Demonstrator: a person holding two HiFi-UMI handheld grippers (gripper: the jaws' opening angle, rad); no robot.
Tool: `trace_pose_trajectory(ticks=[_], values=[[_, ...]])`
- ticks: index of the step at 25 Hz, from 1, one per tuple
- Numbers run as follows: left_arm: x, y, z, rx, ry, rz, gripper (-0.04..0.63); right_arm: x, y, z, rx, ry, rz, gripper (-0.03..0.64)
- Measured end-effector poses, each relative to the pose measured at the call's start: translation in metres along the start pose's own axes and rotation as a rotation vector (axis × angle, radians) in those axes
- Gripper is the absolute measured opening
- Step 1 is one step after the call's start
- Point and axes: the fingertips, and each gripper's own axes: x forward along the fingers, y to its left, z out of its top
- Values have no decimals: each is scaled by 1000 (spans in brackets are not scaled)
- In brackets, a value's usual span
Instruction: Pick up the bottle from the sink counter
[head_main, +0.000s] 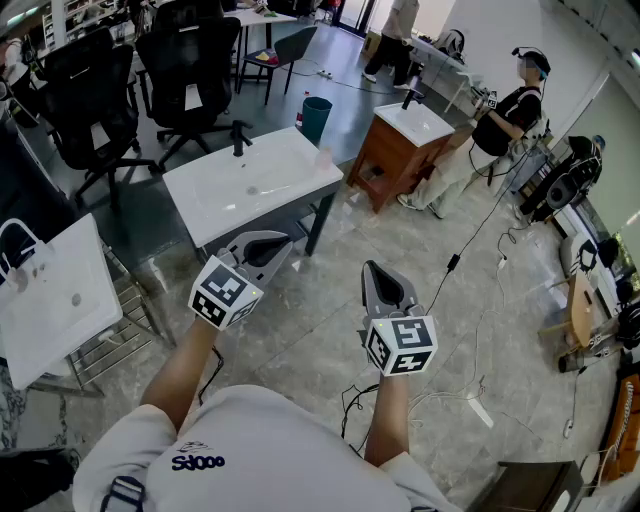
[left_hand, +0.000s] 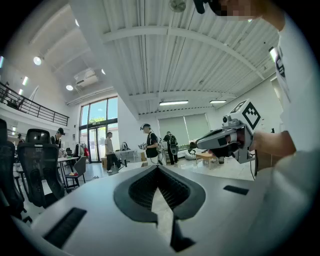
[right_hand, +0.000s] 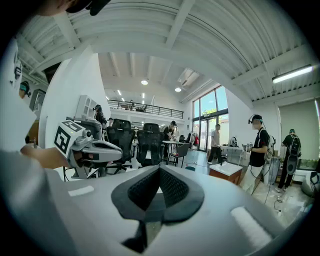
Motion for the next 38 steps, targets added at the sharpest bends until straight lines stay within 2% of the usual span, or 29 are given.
trace_pose_trajectory(ticks=[13, 24, 28, 33, 38], values=[[7, -8, 5, -18, -2, 16, 5, -13, -20, 2, 25, -23, -22, 9], [24, -18, -7, -35, 34, 46, 5, -11, -36, -14, 19, -6, 22, 9], [33, -24, -7, -38, 43, 62, 5, -10, -50, -20, 49, 7, 40, 9], [44, -39, -4, -17, 34, 42, 5, -9, -66, -33, 89, 32, 53, 9], [59, -33, -8, -13, 51, 55, 5, -1, -81, -37, 118, 31, 52, 9]])
